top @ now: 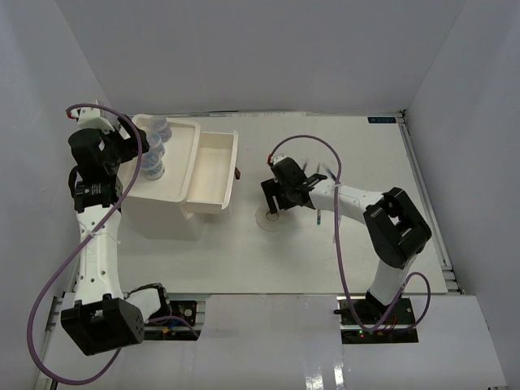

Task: Sort the stationery into containers
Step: Pick up the stationery from the center of the board.

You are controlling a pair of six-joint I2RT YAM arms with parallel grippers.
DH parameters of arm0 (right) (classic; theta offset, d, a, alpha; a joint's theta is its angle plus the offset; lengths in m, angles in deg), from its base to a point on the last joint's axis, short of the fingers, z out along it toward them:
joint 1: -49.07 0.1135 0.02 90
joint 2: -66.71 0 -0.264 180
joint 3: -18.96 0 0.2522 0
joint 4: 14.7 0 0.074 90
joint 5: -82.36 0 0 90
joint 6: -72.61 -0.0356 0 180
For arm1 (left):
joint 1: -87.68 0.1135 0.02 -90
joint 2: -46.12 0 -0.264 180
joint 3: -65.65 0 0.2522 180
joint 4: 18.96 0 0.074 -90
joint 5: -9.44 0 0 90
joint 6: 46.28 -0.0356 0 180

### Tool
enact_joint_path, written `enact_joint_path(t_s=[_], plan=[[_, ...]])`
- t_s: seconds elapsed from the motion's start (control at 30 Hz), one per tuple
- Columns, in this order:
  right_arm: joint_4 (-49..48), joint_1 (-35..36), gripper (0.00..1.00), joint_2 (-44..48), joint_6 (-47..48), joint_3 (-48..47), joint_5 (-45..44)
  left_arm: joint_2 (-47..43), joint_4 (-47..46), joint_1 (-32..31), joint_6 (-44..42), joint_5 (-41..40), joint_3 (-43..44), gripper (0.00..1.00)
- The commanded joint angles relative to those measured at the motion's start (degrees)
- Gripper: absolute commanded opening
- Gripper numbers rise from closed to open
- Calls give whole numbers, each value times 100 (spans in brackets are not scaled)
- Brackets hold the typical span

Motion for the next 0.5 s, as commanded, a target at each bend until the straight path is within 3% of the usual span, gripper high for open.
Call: enact_joint_path(t_s=[0.0, 0.47], plan=[[132, 72, 80, -83, -652, -65, -582, -188, -100, 28, 15, -30, -54, 97], [88, 203, 73, -171, -1654, 489, -679, -188, -83, 89, 67, 75, -45, 97]])
